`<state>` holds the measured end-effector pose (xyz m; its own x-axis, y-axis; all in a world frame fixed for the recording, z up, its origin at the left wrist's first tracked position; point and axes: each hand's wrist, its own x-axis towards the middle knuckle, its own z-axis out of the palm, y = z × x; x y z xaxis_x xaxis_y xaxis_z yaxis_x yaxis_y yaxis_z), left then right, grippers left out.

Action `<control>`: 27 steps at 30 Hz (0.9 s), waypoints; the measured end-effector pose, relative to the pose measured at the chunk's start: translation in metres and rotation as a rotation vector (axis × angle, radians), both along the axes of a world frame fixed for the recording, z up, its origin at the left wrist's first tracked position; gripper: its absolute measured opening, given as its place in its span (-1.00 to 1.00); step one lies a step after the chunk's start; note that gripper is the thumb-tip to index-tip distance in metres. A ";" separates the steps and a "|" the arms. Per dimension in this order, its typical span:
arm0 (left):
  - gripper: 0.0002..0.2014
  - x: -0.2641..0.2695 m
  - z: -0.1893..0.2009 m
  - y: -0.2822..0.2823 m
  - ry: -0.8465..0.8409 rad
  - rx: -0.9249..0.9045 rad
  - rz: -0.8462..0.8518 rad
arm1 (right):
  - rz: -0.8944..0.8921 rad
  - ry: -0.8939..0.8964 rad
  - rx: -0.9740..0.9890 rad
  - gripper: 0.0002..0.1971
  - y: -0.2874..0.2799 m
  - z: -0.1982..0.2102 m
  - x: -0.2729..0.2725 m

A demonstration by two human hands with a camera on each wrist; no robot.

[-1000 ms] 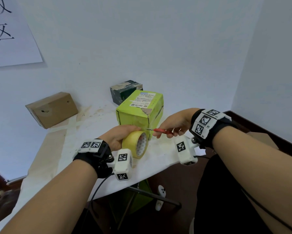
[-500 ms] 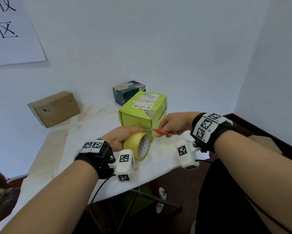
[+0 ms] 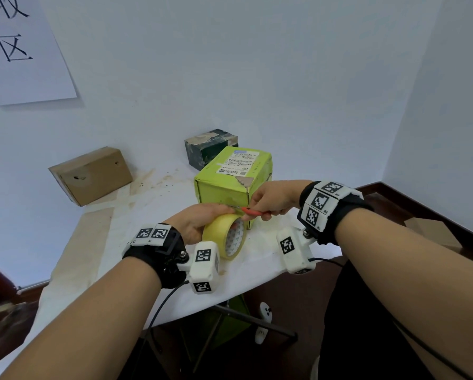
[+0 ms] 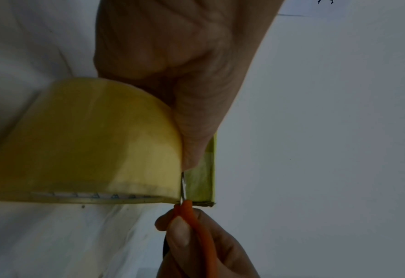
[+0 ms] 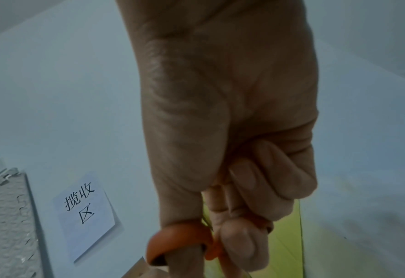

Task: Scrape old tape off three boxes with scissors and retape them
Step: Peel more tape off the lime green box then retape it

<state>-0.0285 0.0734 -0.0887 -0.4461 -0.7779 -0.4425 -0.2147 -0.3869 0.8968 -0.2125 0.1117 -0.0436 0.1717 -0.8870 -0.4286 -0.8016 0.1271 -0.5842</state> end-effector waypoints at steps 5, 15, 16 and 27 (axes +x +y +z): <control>-0.69 -0.002 -0.001 -0.001 -0.001 -0.020 -0.024 | -0.004 0.010 -0.040 -0.65 0.002 -0.006 -0.003; -0.72 0.010 0.008 0.000 -0.112 -0.085 0.070 | -0.038 0.215 0.129 -0.74 0.013 -0.006 -0.014; -0.76 0.013 0.010 0.000 -0.136 -0.113 0.078 | -0.051 0.302 0.190 -0.72 0.012 -0.007 -0.017; -0.95 0.031 0.038 -0.012 -0.515 -1.247 0.079 | -0.383 0.165 0.177 -0.72 0.007 -0.018 -0.037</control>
<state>0.0027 0.0613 -0.0508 -0.3807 -0.7965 0.4697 -0.6456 0.5926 0.4816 -0.2492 0.1188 -0.0619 -0.2380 -0.7837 -0.5737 -0.7580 0.5192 -0.3949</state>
